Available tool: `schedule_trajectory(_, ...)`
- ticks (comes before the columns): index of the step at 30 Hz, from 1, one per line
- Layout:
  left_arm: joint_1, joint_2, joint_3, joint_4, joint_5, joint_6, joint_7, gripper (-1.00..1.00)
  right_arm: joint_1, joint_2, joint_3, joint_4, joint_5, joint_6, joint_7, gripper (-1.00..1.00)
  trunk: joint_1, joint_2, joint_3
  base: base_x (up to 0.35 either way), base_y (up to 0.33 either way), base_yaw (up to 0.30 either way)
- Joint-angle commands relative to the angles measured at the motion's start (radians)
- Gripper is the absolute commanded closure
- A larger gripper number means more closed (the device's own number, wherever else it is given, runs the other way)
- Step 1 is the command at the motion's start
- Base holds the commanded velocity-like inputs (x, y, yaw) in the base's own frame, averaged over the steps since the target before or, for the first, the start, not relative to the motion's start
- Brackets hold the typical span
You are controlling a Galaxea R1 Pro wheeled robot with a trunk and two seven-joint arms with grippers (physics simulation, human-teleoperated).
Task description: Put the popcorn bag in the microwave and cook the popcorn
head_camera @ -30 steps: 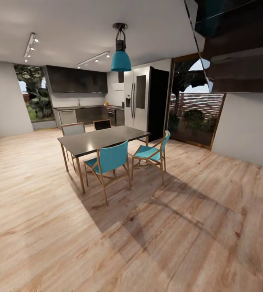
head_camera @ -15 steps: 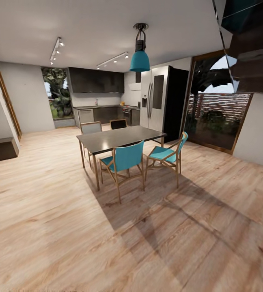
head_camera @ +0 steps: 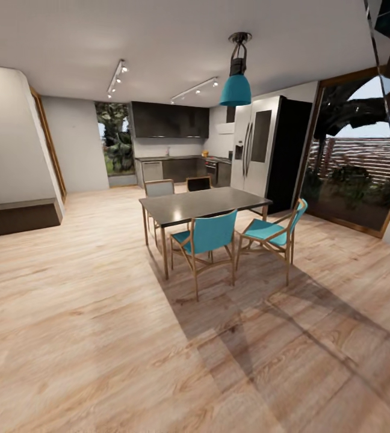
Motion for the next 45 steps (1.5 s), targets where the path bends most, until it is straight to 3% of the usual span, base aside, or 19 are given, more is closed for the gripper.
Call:
schedule_trajectory(1,0.000,0.000,0.000,-0.001,0.000,-0.001,0.000,-1.00,0.000,0.000,0.000,0.001,0.000,-0.004,-0.001,-1.00,0.000,0.000,-0.001,0.000,0.000,0.261)
schedule_trajectory(9,0.000,0.000,0.000,-0.001,0.000,-0.001,0.000,-1.00,0.000,0.000,-0.001,0.002,0.000,-0.004,-0.005,-1.00,0.000,0.000,-0.001,0.000,0.000,0.261)
schedule_trajectory(16,0.000,0.000,0.000,-0.001,0.000,-0.001,0.000,-1.00,0.000,0.000,-0.003,0.003,-0.001,-0.005,-0.066,-1.00,0.000,0.000,-0.001,0.000,0.000,0.261)
schedule_trajectory(45,0.000,0.000,0.000,-0.001,0.000,-0.001,0.000,-1.00,0.000,0.001,-0.003,0.004,0.000,-0.006,-0.069,-1.00,0.000,0.000,-0.001,0.000,0.000,0.261)
